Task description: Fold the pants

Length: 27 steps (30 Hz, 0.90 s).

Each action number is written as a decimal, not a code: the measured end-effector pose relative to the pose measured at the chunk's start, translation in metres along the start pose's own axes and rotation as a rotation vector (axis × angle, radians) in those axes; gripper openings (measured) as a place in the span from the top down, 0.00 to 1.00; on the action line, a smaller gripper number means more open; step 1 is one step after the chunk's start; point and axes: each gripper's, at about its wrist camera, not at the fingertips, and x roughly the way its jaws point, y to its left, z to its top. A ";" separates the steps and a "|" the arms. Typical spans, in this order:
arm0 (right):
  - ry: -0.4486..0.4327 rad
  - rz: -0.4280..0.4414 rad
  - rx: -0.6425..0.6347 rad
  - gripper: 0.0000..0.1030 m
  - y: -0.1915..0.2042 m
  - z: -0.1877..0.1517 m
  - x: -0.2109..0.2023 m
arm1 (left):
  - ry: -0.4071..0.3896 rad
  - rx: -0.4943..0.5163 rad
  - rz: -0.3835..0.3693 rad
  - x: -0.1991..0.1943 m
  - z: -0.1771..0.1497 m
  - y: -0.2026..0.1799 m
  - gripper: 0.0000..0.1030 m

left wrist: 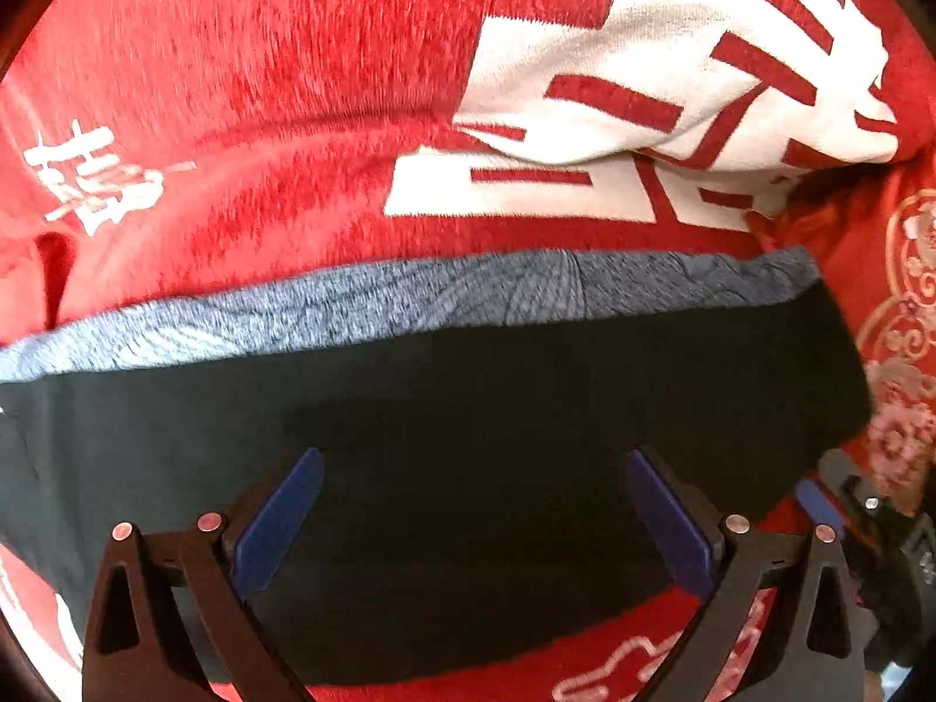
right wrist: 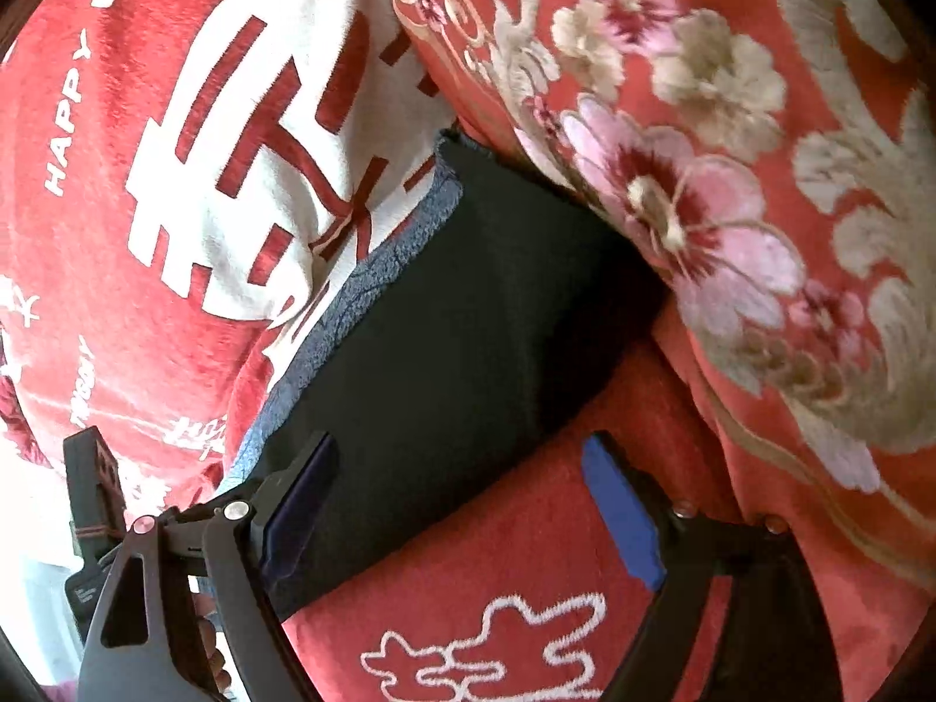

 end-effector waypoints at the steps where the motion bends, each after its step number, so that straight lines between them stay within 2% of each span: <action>1: -0.018 -0.001 -0.002 0.15 0.000 0.001 0.001 | -0.003 0.008 0.012 0.003 0.000 -0.002 0.00; 4: -0.074 0.003 0.000 0.12 0.004 0.006 0.009 | 0.017 0.032 0.044 0.020 -0.003 -0.006 0.00; 7: -0.116 0.026 0.005 0.04 0.008 0.009 0.014 | -0.019 0.051 0.066 0.023 -0.008 -0.008 0.00; 10: -0.136 0.039 0.009 0.02 0.008 0.007 0.016 | -0.025 0.054 0.060 0.025 -0.010 -0.007 0.00; 14: -0.089 0.025 0.045 0.04 0.009 0.014 0.019 | 0.026 0.075 0.038 0.028 -0.004 -0.006 0.00; 15: -0.063 -0.009 0.055 0.11 0.011 0.018 0.019 | 0.027 0.074 0.039 0.024 -0.003 -0.005 0.09; 16: -0.047 -0.019 0.062 0.31 0.012 0.022 0.019 | 0.012 0.073 0.039 0.018 -0.002 -0.005 0.19; 17: -0.034 -0.017 0.068 0.48 0.011 0.024 0.020 | 0.001 0.083 0.036 0.012 -0.001 -0.006 0.20; 18: -0.021 -0.041 0.067 0.71 0.010 0.026 0.021 | -0.009 0.088 0.035 0.009 0.000 -0.007 0.20; 19: -0.019 -0.027 0.062 0.78 0.007 0.026 0.020 | -0.030 0.096 0.035 0.004 -0.001 -0.008 0.20; 21: -0.008 0.022 0.054 0.82 0.009 0.026 0.017 | -0.046 0.124 0.024 0.002 -0.002 -0.012 0.20; 24: -0.025 0.073 0.022 0.83 0.018 0.028 0.005 | -0.012 0.154 0.041 0.028 -0.007 -0.025 0.19; 25: -0.030 0.090 0.002 0.84 0.025 0.028 0.000 | -0.055 0.166 0.048 0.026 -0.011 -0.029 0.18; 27: -0.035 0.095 -0.027 0.85 0.036 0.030 -0.008 | -0.077 0.175 0.061 0.026 -0.013 -0.031 0.18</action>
